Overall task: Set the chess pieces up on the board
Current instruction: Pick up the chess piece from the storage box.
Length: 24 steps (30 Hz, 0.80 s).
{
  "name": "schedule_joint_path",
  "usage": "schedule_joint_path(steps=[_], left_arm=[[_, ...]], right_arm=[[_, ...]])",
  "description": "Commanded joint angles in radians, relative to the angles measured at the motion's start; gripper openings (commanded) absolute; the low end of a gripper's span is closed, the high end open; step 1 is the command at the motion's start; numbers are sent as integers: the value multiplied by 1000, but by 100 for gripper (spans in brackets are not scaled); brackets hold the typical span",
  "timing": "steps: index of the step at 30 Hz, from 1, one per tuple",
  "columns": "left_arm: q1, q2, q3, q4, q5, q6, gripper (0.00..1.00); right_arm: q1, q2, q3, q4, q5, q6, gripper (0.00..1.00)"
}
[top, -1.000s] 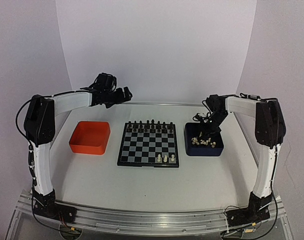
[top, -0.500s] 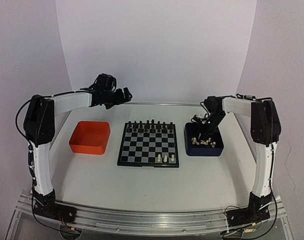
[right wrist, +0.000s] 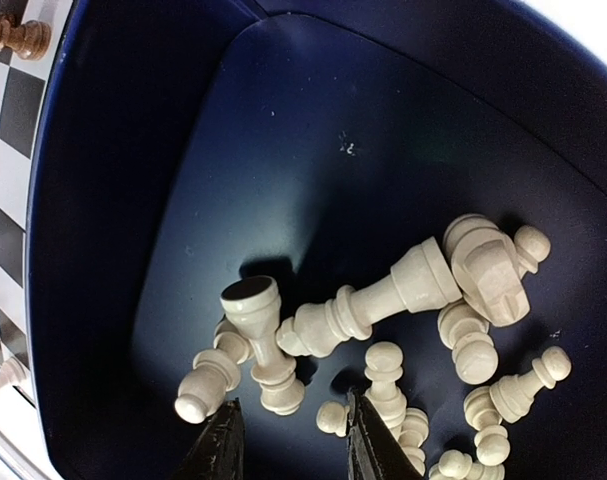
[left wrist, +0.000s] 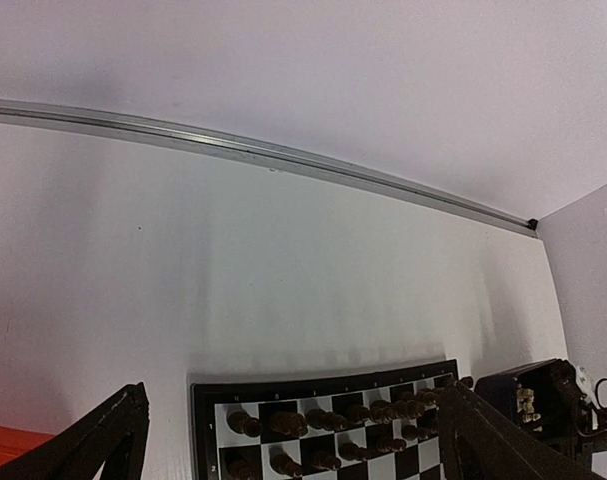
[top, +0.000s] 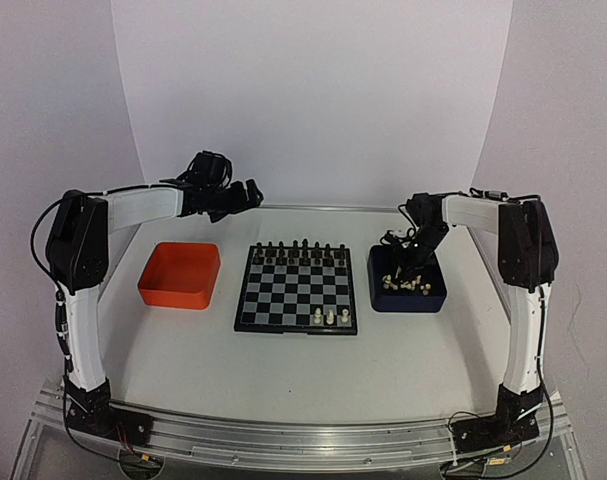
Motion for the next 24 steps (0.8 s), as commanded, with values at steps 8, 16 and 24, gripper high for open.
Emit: schedule_joint_path(steps=[8, 16, 24], left_arm=[[5, -69, -28, 45, 9, -8, 100], [6, -69, -34, 45, 9, -4, 100], [5, -68, -36, 39, 6, -3, 100]], right_arm=[[26, 37, 26, 13, 7, -26, 31], [28, 33, 8, 19, 27, -17, 28], [31, 34, -3, 29, 41, -16, 26]])
